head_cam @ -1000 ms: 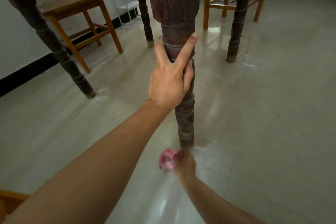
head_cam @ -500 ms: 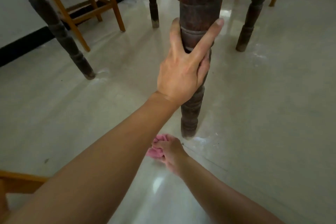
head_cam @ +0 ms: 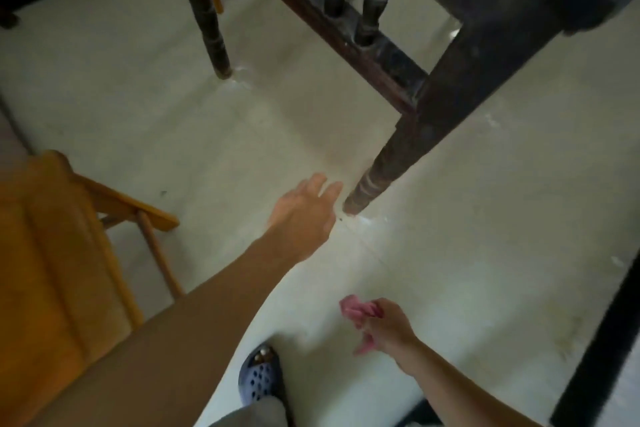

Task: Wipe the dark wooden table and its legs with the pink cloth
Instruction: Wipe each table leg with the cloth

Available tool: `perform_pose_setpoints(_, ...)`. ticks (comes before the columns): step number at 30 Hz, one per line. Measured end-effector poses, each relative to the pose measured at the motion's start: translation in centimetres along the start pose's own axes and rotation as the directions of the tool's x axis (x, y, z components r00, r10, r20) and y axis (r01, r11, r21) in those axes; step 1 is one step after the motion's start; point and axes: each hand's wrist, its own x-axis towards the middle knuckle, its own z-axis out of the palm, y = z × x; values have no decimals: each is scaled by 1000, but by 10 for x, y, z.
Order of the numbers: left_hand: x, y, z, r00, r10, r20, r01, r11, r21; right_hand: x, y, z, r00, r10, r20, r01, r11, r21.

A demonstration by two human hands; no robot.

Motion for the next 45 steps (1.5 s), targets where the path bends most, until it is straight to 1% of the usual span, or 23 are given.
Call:
perform_pose_setpoints(2, -33, -4, -37, 996, -76, 43, 79, 996, -49, -55, -27, -5, 999, 36, 18, -35, 998, -43)
perform_pose_setpoints(4, -60, -8, -81, 977, -173, 125, 181, 982, -52, -106, -58, -9, 999, 32, 28, -30, 998, -63)
perform_pose_setpoints(6, -84, -7, -131, 951, -262, 161, 276, 958, -71, -155, -98, -13, 1000, -3, 23, 6, 991, -131)
perform_pose_setpoints(8, -102, -5, -184, 932, -319, 170, 338, 937, -92, -200, -141, -18, 998, -55, -3, 54, 981, -187)
perform_pose_setpoints(10, -115, -4, -237, 913, -366, 181, 384, 920, -78, -238, -182, -20, 994, -113, -12, 107, 968, -229)
perform_pose_setpoints(13, -128, -4, -305, 895, -403, 190, 415, 909, -29, -292, -245, -17, 981, -194, -5, 186, 946, -266)
perform_pose_setpoints(15, -133, -8, -340, 886, -419, 197, 433, 901, -31, -317, -283, -12, 972, -234, 13, 226, 920, -320)
perform_pose_setpoints(17, -130, -14, -370, 876, -438, 200, 454, 890, -38, -334, -319, -10, 950, -311, 39, 301, 869, -392)
perform_pose_setpoints(19, -123, -20, -393, 864, -466, 193, 482, 875, -46, -347, -353, -10, 921, -388, 13, 364, 851, -379)
perform_pose_setpoints(21, -112, -28, -414, 855, -482, 190, 497, 867, -41, -359, -389, -14, 887, -461, 28, 440, 827, -349)
perform_pose_setpoints(24, -84, -45, -446, 845, -502, 186, 515, 857, -29, -363, -441, -24, 847, -515, 132, 517, 738, -434)
perform_pose_setpoints(25, -71, -55, -456, 841, -512, 178, 524, 851, -26, -356, -459, -27, 828, -541, 149, 538, 692, -481)
perform_pose_setpoints(28, -24, -90, -486, 826, -551, 119, 555, 832, 0, -326, -518, -33, 777, -586, 231, 559, 472, -682)
perform_pose_setpoints(29, -6, -102, -498, 822, -561, 102, 563, 826, 0, -318, -542, -34, 760, -610, 224, 560, 440, -702)
perform_pose_setpoints(32, 48, -131, -532, 816, -576, 56, 576, 817, 7, -309, -616, -39, 724, -673, 150, 593, 497, -634)
perform_pose_setpoints(33, 64, -138, -543, 814, -579, 37, 580, 815, 9, -304, -638, -39, 708, -694, 133, 608, 502, -616)
perform_pose_setpoints(38, 121, -177, -593, 834, -550, -44, 550, 835, -10, -291, -736, -33, 649, -750, 132, 665, 475, -576)
perform_pose_setpoints(42, 155, -236, -613, 842, -538, -34, 538, 843, -25, -276, -802, -17, 628, -775, 75, 659, 477, -582)
perform_pose_setpoints(45, 196, -284, -627, 866, -499, 1, 499, 866, 6, -255, -846, -7, 605, -796, 7, 657, 494, -570)
